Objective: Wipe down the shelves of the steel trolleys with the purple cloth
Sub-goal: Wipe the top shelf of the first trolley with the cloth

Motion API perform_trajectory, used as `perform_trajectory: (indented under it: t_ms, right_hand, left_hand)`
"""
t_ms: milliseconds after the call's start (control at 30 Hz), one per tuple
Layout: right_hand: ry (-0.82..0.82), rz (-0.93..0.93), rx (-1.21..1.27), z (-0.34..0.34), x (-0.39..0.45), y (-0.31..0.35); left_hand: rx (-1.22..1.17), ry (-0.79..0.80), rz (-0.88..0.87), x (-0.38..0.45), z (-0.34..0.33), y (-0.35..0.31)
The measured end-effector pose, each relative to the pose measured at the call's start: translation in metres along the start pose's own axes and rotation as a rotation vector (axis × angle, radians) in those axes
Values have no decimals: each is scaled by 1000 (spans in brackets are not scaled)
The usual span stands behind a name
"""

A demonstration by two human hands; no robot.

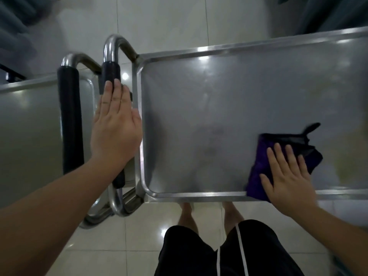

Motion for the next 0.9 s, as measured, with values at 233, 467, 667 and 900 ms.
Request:
perform_trajectory:
  t_ms: [233, 467, 667, 900]
  right_hand:
    - [-85, 56, 134, -1, 7, 191]
    - [-96, 352, 240, 6, 18, 363]
    - [-105, 449, 177, 11, 24, 316]
    - [-160, 62, 120, 38, 65, 84]
  left_hand:
    - [-53, -42, -16, 4, -4, 3]
    - [-70, -35, -27, 5, -4, 6]
    - [-94, -31, -53, 4, -3, 1]
    - [-134, -37, -45, 4, -5, 5]
Point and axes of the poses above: each hand's wrist, its own x-axis towards the middle knuckle, its own z-axis out of the back of the hand, y = z × x, the point moved 8 cm from there along x, towards the middle knuckle, and after that the axes turned 2 degrees about -z, right-handed, at the moved point
